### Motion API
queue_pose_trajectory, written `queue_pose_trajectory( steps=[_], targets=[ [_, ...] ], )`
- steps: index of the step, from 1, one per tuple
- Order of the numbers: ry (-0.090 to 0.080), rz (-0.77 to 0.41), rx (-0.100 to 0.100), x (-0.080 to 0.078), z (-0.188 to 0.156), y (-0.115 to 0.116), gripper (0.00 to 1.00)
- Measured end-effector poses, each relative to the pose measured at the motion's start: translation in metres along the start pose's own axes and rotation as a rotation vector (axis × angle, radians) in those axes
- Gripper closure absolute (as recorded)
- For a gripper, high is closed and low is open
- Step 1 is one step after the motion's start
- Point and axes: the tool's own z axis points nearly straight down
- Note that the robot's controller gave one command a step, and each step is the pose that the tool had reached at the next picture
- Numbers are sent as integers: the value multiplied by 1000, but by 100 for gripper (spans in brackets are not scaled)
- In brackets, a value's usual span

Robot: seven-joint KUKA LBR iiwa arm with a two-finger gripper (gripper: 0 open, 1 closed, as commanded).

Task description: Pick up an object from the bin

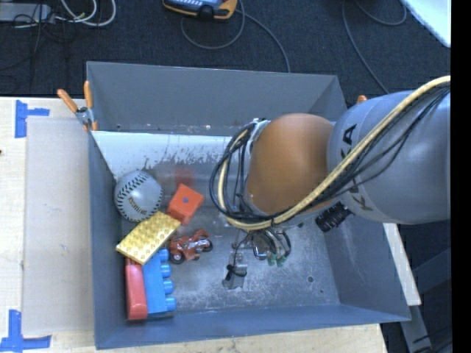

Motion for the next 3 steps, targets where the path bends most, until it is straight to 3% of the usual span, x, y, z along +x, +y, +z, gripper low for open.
queue_pose_trajectory(
  steps=[1, 2, 3],
  targets=[
    [-8, 3, -1, -2, -4, -1, 0],
    [-15, -27, -2, -40, 37, 23, 0],
    [-9, -20, -2, -46, 100, 49, 0]
  ],
)
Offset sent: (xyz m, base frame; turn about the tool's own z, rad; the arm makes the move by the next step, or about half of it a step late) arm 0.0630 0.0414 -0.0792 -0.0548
